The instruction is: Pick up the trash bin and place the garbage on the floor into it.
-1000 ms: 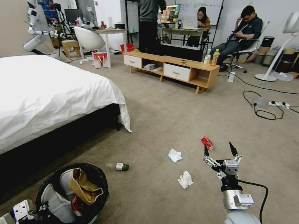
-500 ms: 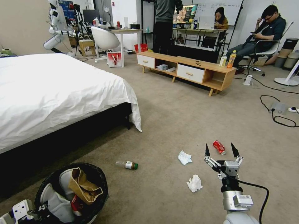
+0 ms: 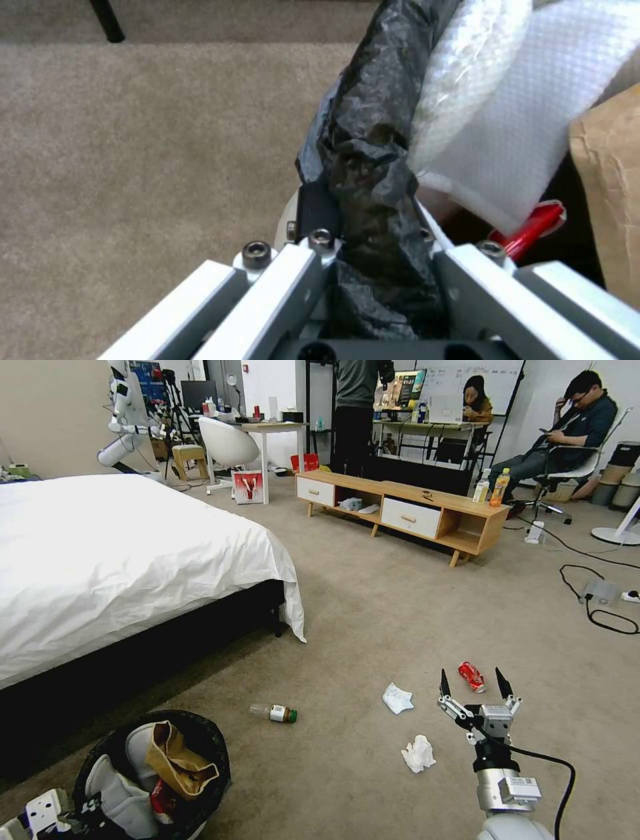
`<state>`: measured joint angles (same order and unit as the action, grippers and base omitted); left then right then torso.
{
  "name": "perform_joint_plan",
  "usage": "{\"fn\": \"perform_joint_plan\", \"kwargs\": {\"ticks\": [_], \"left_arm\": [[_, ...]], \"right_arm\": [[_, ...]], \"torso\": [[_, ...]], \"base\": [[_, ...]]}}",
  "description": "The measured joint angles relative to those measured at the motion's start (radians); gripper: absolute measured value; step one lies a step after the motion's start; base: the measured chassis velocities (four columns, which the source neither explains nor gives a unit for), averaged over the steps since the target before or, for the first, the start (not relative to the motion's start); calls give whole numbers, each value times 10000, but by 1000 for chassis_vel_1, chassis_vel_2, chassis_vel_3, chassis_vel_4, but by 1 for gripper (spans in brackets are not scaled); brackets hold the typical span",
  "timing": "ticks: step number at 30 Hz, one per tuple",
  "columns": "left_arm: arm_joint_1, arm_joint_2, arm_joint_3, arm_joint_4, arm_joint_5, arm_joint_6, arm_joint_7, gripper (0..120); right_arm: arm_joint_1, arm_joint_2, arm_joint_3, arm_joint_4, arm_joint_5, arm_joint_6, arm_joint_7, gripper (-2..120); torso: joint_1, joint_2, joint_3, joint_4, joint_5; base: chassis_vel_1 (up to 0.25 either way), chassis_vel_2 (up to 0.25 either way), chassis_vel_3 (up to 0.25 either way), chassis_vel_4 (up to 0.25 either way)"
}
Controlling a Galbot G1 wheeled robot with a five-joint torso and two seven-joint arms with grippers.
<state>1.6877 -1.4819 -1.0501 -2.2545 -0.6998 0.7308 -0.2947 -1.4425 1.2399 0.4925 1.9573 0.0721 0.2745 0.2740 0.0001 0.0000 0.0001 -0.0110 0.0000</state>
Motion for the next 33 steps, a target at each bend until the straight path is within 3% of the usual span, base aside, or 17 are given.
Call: {"fn": "perform_joint_plan", "kwargs": {"ticks": [19, 33], "left_arm": [[14, 43, -186, 89, -30, -1, 5, 3], [34, 68, -245, 121, -36, -1, 28, 3]], "right_arm": [[-26, -14, 12, -42, -8, 19, -8, 100], [-41, -71, 61, -92, -16, 131, -106, 100]], "torso": [[1, -1, 2, 1, 1], [1, 0, 0, 1, 0]], "base": [[-95, 100, 105, -95], [-7, 1, 7, -4]]}}
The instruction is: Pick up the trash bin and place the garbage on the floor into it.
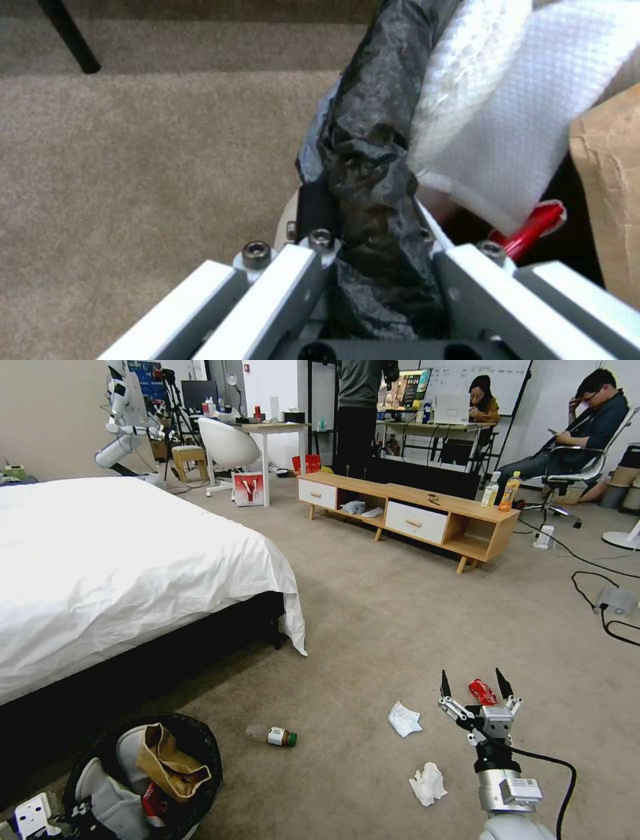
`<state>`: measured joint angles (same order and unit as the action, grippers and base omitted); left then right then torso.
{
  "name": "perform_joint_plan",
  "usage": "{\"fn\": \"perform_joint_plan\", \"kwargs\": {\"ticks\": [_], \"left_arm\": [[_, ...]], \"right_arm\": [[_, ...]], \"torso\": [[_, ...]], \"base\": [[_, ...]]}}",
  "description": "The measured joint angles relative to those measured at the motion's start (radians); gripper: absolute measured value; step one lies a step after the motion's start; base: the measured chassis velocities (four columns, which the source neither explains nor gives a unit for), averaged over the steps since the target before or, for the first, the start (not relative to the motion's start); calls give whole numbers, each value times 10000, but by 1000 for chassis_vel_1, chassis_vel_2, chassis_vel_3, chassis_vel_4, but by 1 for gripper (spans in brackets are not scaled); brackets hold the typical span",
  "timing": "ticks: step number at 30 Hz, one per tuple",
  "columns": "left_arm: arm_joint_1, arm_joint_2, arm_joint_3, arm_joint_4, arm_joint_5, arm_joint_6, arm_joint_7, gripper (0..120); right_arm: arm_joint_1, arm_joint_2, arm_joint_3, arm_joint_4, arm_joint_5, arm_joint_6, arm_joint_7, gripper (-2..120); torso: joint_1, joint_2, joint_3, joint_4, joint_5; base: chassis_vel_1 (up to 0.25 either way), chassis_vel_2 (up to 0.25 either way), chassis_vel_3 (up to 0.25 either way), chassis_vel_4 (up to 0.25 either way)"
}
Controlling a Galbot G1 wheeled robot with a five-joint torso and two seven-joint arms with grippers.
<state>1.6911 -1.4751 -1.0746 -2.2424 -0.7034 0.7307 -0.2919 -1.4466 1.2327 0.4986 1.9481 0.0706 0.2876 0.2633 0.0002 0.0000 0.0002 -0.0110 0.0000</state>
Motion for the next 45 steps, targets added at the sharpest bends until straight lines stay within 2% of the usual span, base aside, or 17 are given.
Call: {"fn": "perform_joint_plan", "kwargs": {"ticks": [8, 11, 12, 14, 15, 17, 18, 19, 20, 21, 23, 24, 26, 27, 29, 35, 45], "left_arm": [[11, 4, -10, 10, -2, -7, 15, 3], [17, 27, -35, 37, -3, -11, 21, 3], [17, 27, -35, 37, -3, -11, 21, 3], [13, 34, -69, 63, -2, -13, 27, 3], [13, 34, -69, 63, -2, -13, 27, 3], [10, 16, -92, 64, -3, -16, 39, 3], [10, 16, -92, 64, -3, -16, 39, 3], [10, -3, -93, 63, -3, -17, 43, 3], [10, -3, -93, 63, -3, -17, 43, 3], [11, -11, -92, 61, -2, -18, 43, 3], [11, -12, -92, 62, -1, -18, 43, 3], [-2, -2, -92, 61, -1, -18, 46, 3], [-6, 5, -92, 61, -1, -19, 47, 3], [-6, 27, -97, 62, -4, -18, 52, 3], [1, 51, -124, 67, -12, -19, 59, 3], [23, 60, -142, 90, -21, -25, 96, 3], [0, 113, -107, 267, -17, -60, 162, 3]], "right_arm": [[27, -119, -12, 6, 46, -183, -4, 100], [-31, -633, -143, 487, 721, -1226, 136, 100], [-31, -633, -143, 487, 721, -1226, 136, 100], [-46, -1653, -418, 1265, 2290, -3188, 850, 100], [-46, -1653, -418, 1265, 2290, -3188, 850, 100], [146, -2290, -629, 1723, 3512, -4616, 1564, 100], [146, -2290, -629, 1723, 3512, -4616, 1564, 100], [343, -2551, -779, 1912, 4220, -5422, 2016, 100], [343, -2551, -779, 1912, 4220, -5422, 2016, 100], [546, -2715, -909, 2037, 4886, -6139, 2368, 100], [624, -2766, -957, 2078, 5174, -6423, 2507, 100], [840, -2925, -1067, 2236, 6295, -7536, 2906, 100], [901, -2962, -1096, 2282, 6719, -7949, 3050, 100], [1066, -3026, -1206, 2345, 7721, -8864, 3428, 100], [1297, -3045, -1379, 2277, 8636, -9621, 3867, 100], [1734, -2986, -1629, 1684, 10190, -10397, 4641, 100], [1853, -2709, -1935, 197, 9923, -10358, 4584, 100]], "torso": [[-1, 0, 0, 0, 1], [-1, 0, 0, 0, 1], [-1, 0, 0, 0, 1], [0, 0, 0, -1, -2], [0, 0, 0, -1, -2], [0, 0, 0, 0, 0], [0, 0, 0, 0, 0], [0, 0, 0, 1, -1], [0, 0, 0, 1, -1], [0, 0, 0, 1, 0], [0, 0, 0, 1, 0], [0, 0, 0, 1, 1], [0, 0, 0, 0, -1], [0, 0, 0, -1, 0], [0, 0, 0, -1, 0], [0, 0, 0, 1, -2], [0, 0, 0, -1, -1]], "base": [[0, 0, 0, 0], [0, 0, 0, 0], [0, 0, 0, 0], [0, 0, 0, 0], [0, 0, 0, 0], [0, 0, 0, 0], [0, 0, 0, 0], [0, 0, 0, 0], [0, 0, 0, 0], [0, 0, 0, 0], [0, 0, 0, 0], [0, 0, 0, 0], [0, 0, 0, 0], [0, 0, 0, 0], [0, 0, 0, 0], [0, 0, 0, 0], [0, 0, 0, 0]]}}
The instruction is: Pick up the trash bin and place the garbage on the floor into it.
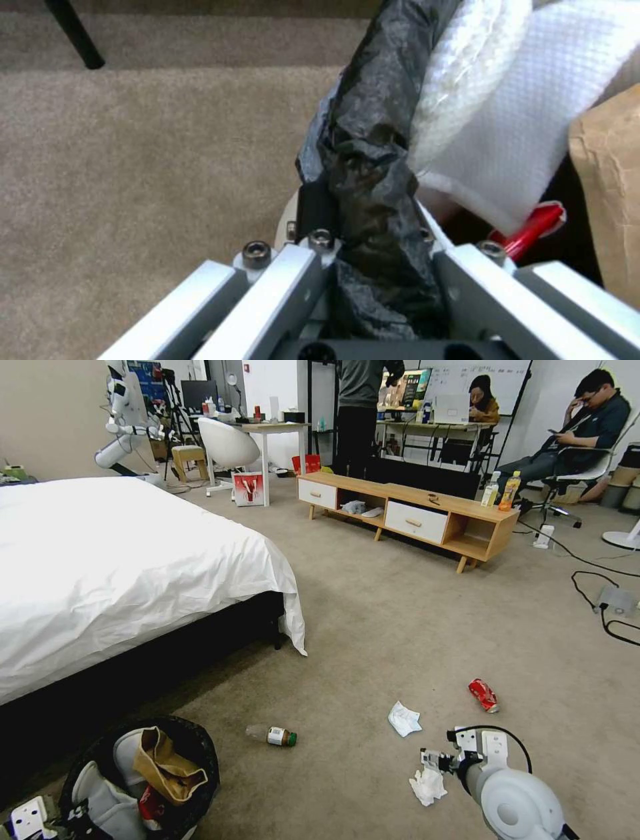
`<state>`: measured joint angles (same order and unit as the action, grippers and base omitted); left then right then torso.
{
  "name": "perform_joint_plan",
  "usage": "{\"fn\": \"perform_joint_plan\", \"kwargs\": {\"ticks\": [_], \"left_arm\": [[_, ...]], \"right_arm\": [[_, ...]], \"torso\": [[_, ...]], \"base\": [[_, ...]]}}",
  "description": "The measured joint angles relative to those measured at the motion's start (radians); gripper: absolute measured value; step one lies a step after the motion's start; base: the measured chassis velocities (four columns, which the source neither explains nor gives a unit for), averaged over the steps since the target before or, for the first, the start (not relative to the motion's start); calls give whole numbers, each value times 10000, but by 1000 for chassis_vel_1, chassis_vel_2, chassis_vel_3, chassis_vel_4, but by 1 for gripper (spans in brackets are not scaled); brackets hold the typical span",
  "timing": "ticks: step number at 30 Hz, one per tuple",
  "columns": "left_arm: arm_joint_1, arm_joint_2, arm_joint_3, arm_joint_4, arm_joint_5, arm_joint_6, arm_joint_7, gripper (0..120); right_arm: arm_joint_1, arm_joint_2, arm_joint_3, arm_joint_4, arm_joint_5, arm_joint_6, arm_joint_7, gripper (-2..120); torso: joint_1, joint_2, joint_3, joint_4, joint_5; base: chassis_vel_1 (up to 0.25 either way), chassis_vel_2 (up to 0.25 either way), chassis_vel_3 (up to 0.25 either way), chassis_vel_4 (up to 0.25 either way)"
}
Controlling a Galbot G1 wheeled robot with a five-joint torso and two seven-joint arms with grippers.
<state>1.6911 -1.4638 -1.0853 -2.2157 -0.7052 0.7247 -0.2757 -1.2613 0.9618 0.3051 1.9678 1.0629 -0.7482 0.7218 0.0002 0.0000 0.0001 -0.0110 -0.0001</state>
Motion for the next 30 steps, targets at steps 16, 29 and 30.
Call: {"fn": "perform_joint_plan", "kwargs": {"ticks": [16, 29, 30], "left_arm": [[-179, 87, 235, 322, 43, -3, -5, 3], [-284, 36, 341, 481, 191, 12, -24, 3], [-299, 34, 344, 503, 198, 14, -25, 3]], "right_arm": [[1339, 866, -1012, -2659, -511, 123, -692, 100], [2145, 1726, -1297, -4947, -1040, 564, -1442, 100], [2190, 1801, -1307, -5115, -1129, 641, -1529, 100]], "torso": [[0, 0, 1, 2, 0], [0, 0, 1, 1, 0], [0, 0, 1, 1, 0]], "base": [[0, 0, 0, 0], [0, 0, 0, 0], [0, 0, 0, 0]]}}
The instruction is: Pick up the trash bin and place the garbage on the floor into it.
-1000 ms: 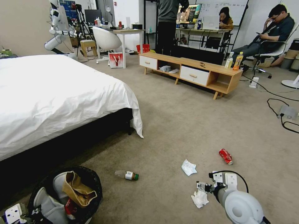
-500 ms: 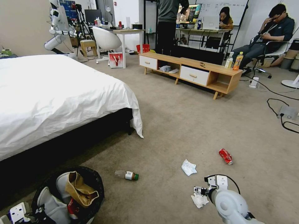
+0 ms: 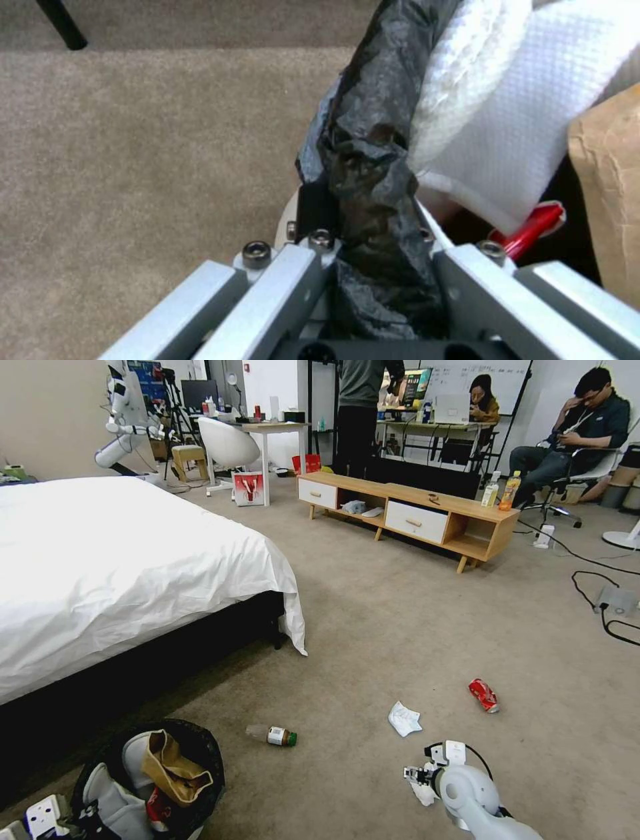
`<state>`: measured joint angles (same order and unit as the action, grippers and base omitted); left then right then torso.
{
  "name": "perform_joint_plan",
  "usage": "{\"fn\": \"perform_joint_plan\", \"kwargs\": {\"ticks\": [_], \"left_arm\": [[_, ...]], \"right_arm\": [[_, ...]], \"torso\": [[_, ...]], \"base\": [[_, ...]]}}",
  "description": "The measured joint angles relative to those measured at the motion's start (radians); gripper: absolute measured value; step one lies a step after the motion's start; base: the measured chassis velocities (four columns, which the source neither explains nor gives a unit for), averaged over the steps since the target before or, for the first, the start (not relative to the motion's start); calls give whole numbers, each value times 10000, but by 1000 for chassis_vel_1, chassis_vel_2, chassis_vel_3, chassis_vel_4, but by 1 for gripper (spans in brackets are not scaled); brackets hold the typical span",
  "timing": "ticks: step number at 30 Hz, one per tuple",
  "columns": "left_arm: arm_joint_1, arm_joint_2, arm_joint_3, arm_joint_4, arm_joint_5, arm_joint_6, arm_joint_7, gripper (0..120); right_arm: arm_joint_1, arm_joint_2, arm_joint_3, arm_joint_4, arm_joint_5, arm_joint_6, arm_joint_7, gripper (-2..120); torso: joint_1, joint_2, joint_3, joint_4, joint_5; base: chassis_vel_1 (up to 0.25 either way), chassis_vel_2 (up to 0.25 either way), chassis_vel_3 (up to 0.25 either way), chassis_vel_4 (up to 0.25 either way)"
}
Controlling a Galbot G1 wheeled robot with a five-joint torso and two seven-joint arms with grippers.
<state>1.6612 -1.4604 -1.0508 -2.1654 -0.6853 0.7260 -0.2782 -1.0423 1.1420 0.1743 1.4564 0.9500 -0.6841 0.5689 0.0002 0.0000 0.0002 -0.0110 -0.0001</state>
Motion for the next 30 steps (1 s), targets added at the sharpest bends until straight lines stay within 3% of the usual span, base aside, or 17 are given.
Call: {"fn": "perform_joint_plan", "kwargs": {"ticks": [30], "left_arm": [[-67, -12, 84, 154, 92, 12, -21, 3]], "right_arm": [[624, 702, 54, -2212, -1113, 814, -773, 95]], "torso": [[-1, 0, -1, 0, 2]], "base": [[0, 0, 0, 0]]}}
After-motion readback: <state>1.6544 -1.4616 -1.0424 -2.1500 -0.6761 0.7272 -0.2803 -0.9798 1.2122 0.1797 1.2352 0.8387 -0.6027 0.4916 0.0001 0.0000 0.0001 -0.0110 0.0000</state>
